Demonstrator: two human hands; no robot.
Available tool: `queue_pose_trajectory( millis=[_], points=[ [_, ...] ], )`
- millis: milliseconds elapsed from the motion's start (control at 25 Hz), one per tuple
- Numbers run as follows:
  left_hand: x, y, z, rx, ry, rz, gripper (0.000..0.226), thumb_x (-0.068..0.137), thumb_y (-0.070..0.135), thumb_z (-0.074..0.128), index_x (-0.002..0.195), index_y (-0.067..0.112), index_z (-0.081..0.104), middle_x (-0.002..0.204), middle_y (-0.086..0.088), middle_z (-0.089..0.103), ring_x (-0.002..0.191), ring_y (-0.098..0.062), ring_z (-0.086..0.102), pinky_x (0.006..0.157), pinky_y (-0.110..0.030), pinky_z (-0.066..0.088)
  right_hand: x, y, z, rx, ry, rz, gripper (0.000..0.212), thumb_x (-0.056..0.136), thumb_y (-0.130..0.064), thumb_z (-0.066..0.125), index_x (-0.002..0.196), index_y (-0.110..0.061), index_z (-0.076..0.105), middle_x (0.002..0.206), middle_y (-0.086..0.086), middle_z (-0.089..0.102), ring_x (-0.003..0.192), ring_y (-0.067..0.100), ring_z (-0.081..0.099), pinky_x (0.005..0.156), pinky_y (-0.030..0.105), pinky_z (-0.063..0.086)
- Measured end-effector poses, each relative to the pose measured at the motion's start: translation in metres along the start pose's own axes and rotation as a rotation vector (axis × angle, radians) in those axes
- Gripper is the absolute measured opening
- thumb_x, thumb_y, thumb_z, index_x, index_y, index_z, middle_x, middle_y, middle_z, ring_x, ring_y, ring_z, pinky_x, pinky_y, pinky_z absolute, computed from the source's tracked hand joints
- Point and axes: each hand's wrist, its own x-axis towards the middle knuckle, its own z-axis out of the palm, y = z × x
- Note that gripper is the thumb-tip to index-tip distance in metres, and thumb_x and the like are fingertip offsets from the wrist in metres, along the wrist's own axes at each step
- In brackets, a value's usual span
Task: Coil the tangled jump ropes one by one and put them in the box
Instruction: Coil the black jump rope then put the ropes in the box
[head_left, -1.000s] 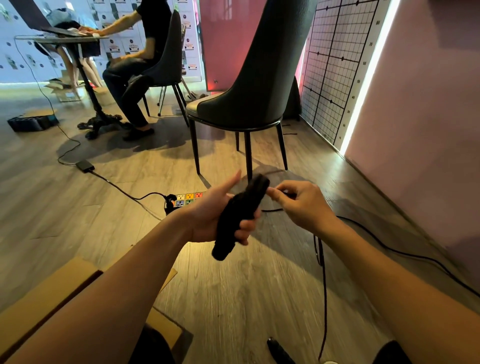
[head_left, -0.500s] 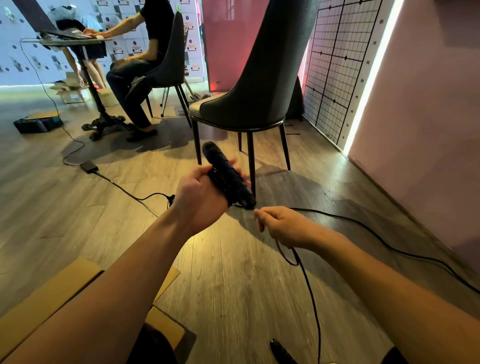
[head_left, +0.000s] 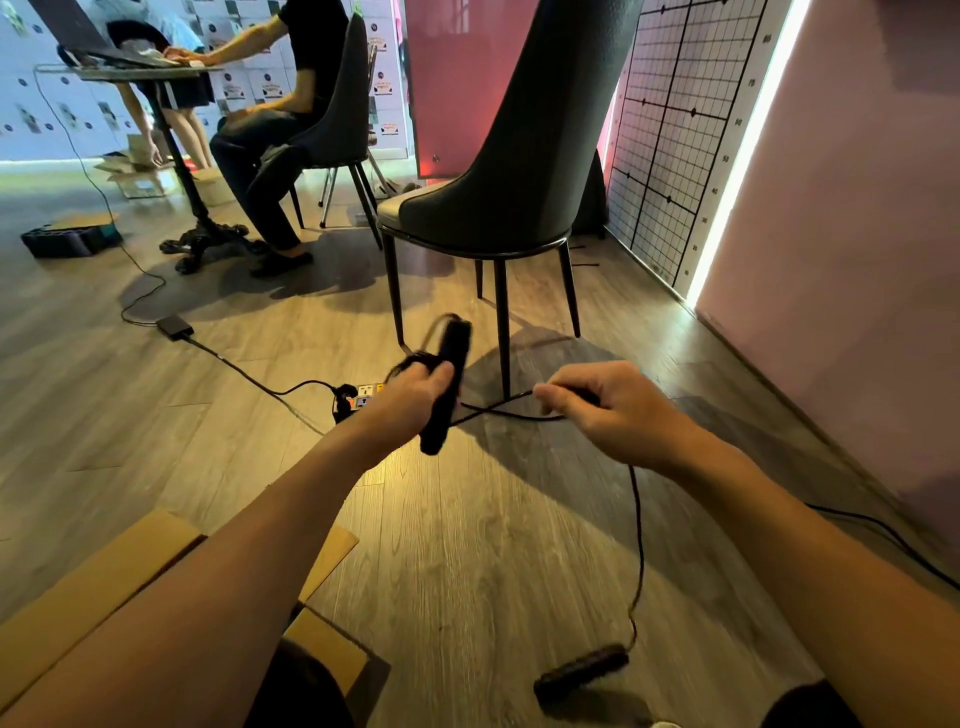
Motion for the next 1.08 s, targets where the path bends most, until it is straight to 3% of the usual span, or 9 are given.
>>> queue_pose_trajectory(
  millis=[120, 280, 400, 520, 640, 760, 880, 1000, 1080],
  points=[
    [-0.011, 0.007, 0.018, 0.184, -0.349, -0.07, 0.04, 0.107, 0.035, 0.031, 0.122, 0.005, 0.053, 0.118, -0.022, 0.064, 0.108, -0.034, 0.062, 0.08, -0.034, 0.045, 0.001, 0.008, -0.001, -0.135, 0.198, -0.07, 0.019, 0.098, -0.031, 0.059, 0.096, -0.019, 0.074, 0.07, -0.007, 0.067, 0.059, 0.01, 0.059, 0.053, 0.027, 0.046],
    [-0.022, 0.023, 0.035, 0.052, -0.692, -0.213, 0.06, 0.107, 0.046, 0.017, 0.126, 0.005, 0.056, 0.102, -0.014, 0.062, 0.1, -0.028, 0.062, 0.087, -0.036, 0.044, -0.002, 0.006, -0.011, -0.147, 0.33, -0.154, 0.015, 0.095, -0.03, 0.066, 0.093, -0.018, 0.074, 0.072, -0.016, 0.064, 0.063, 0.005, 0.059, 0.057, 0.014, 0.041],
    [-0.025, 0.028, 0.033, -0.104, -0.809, -0.177, 0.074, 0.104, 0.055, 0.015, 0.126, 0.0, 0.059, 0.096, -0.013, 0.06, 0.095, -0.029, 0.06, 0.094, -0.039, 0.047, -0.005, 0.008, -0.017, -0.093, 0.264, -0.016, 0.027, 0.089, -0.046, 0.063, 0.084, -0.021, 0.072, 0.062, -0.016, 0.058, 0.057, 0.002, 0.055, 0.053, 0.011, 0.038],
    [-0.033, 0.035, 0.029, -0.447, -0.843, -0.065, 0.059, 0.104, 0.044, 0.022, 0.115, 0.002, 0.062, 0.085, -0.011, 0.056, 0.082, -0.026, 0.057, 0.091, -0.042, 0.046, -0.006, 0.02, -0.015, -0.013, 0.192, 0.131, 0.056, 0.082, -0.063, 0.057, 0.071, -0.008, 0.063, 0.055, -0.007, 0.049, 0.047, 0.003, 0.042, 0.047, 0.015, 0.035],
    [-0.04, 0.046, 0.024, -0.977, -0.766, 0.053, 0.055, 0.104, 0.037, 0.024, 0.109, 0.003, 0.067, 0.08, -0.009, 0.053, 0.074, -0.022, 0.055, 0.083, -0.037, 0.05, -0.005, 0.027, -0.006, -0.007, 0.095, 0.163, 0.058, 0.086, -0.06, 0.054, 0.068, -0.006, 0.059, 0.052, -0.004, 0.043, 0.046, 0.006, 0.039, 0.05, 0.027, 0.036],
    [-0.033, 0.048, 0.014, -1.315, -0.587, 0.235, 0.049, 0.105, 0.034, 0.027, 0.132, 0.001, 0.053, 0.1, -0.012, 0.056, 0.093, -0.023, 0.057, 0.096, -0.04, 0.047, -0.005, 0.026, 0.006, 0.007, -0.127, 0.243, 0.045, 0.093, -0.051, 0.054, 0.069, -0.016, 0.066, 0.051, -0.007, 0.046, 0.047, 0.008, 0.042, 0.052, 0.025, 0.038],
    [-0.022, 0.041, 0.006, -1.365, -0.228, 0.322, 0.043, 0.104, 0.027, 0.033, 0.136, 0.003, 0.045, 0.11, -0.016, 0.06, 0.105, -0.027, 0.059, 0.111, -0.043, 0.039, -0.005, 0.015, 0.01, -0.005, -0.322, 0.253, 0.035, 0.097, -0.043, 0.056, 0.075, -0.02, 0.071, 0.053, -0.015, 0.056, 0.049, -0.001, 0.047, 0.053, 0.011, 0.037],
    [-0.01, 0.035, -0.006, -1.306, 0.092, 0.35, 0.032, 0.104, 0.026, 0.035, 0.127, 0.008, 0.05, 0.105, -0.012, 0.061, 0.105, -0.025, 0.06, 0.103, -0.039, 0.045, -0.005, 0.008, 0.01, 0.05, -0.408, 0.251, 0.021, 0.099, -0.031, 0.057, 0.1, -0.018, 0.073, 0.086, 0.002, 0.069, 0.064, 0.004, 0.061, 0.063, 0.018, 0.051],
    [-0.005, 0.03, -0.014, -1.126, 0.278, 0.367, 0.024, 0.106, 0.022, 0.037, 0.122, 0.011, 0.051, 0.101, -0.007, 0.059, 0.102, -0.021, 0.059, 0.101, -0.037, 0.046, -0.008, 0.004, 0.007, 0.117, -0.424, 0.263, 0.018, 0.101, -0.02, 0.055, 0.112, -0.016, 0.069, 0.1, 0.016, 0.065, 0.07, 0.015, 0.069, 0.069, 0.026, 0.058]
  ],
)
